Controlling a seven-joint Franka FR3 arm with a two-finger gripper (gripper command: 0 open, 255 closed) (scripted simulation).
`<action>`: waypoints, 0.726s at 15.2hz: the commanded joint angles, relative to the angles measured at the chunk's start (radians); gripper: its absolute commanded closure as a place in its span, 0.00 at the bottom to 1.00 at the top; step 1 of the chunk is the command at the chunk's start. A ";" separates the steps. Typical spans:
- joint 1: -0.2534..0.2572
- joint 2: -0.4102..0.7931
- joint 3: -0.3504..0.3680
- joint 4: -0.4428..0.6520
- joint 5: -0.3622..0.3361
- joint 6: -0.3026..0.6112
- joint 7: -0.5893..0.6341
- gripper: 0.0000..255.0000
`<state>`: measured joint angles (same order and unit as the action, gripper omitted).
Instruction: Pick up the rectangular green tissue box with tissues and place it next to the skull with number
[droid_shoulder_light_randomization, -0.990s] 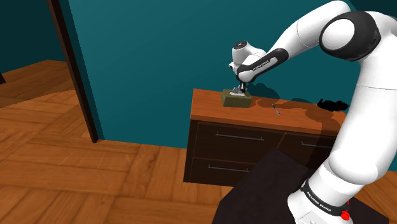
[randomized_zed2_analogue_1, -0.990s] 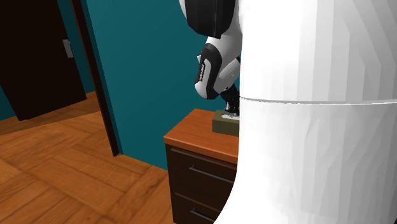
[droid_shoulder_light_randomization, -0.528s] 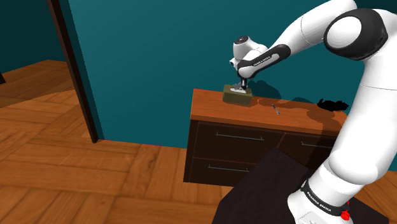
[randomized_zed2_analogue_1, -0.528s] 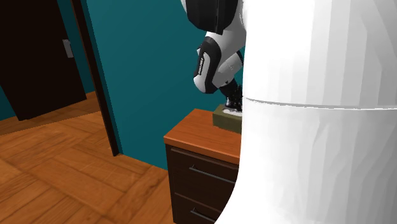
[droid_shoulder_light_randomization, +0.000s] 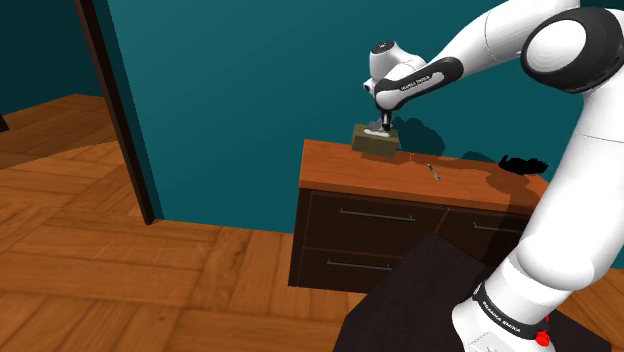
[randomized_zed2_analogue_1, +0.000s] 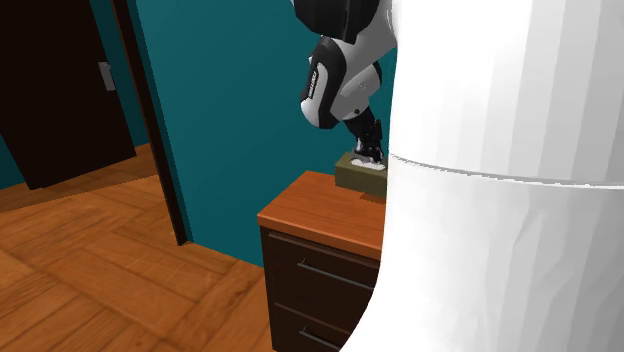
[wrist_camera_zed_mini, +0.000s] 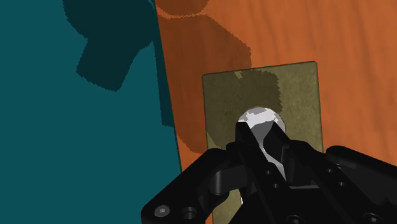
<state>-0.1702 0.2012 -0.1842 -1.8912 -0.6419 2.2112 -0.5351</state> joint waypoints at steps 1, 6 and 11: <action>0.000 -0.010 0.001 0.012 0.007 -0.019 -0.015 1.00; 0.002 -0.032 0.005 0.048 0.025 -0.069 -0.050 1.00; 0.004 -0.050 0.008 0.089 0.041 -0.121 -0.083 1.00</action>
<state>-0.1665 0.1582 -0.1768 -1.8094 -0.6043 2.1026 -0.6098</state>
